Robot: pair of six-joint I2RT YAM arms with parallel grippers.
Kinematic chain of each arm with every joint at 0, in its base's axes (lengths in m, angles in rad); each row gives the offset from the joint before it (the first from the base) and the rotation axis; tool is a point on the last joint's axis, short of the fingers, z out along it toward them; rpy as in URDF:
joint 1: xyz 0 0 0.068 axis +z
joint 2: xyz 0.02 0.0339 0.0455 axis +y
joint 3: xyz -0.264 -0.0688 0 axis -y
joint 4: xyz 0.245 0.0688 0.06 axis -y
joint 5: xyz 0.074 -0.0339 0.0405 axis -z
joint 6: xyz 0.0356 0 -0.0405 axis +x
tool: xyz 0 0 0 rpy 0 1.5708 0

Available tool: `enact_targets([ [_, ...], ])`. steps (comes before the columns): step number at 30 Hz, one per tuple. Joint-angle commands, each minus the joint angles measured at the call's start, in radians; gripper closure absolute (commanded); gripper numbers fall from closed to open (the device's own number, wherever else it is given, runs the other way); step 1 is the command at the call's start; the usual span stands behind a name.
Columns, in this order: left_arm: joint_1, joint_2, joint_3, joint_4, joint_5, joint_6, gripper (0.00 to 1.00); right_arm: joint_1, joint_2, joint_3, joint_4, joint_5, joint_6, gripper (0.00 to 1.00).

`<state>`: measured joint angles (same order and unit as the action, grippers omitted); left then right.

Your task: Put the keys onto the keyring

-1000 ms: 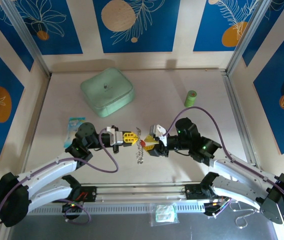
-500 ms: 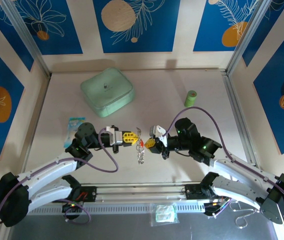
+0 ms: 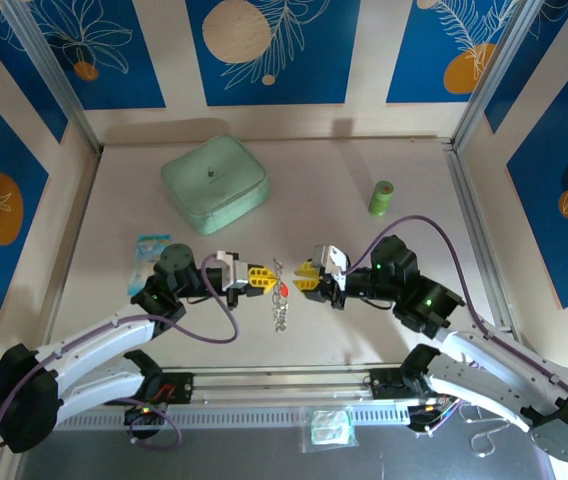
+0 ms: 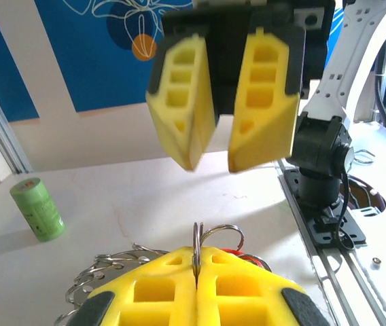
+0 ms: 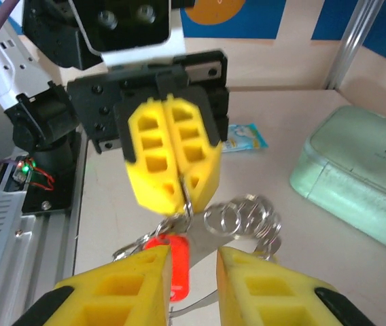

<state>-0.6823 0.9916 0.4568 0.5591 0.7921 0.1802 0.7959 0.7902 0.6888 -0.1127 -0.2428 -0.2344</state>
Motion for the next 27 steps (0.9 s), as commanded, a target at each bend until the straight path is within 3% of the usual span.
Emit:
enact_targets([
  [1, -0.002, -0.001, 0.049, -0.015, 0.012, -0.018, 1.0, 0.013, 0.042, 0.057, 0.019, 0.008, -0.023, 0.75],
  [9, -0.002, 0.018, 0.064, -0.036, 0.016, -0.008, 1.0, 0.031, 0.152, 0.13, -0.025, -0.059, -0.024, 0.75],
  [27, -0.002, 0.025, 0.068, -0.066, 0.018, 0.018, 1.0, 0.017, 0.253, 0.195, -0.175, -0.046, -0.07, 0.8],
])
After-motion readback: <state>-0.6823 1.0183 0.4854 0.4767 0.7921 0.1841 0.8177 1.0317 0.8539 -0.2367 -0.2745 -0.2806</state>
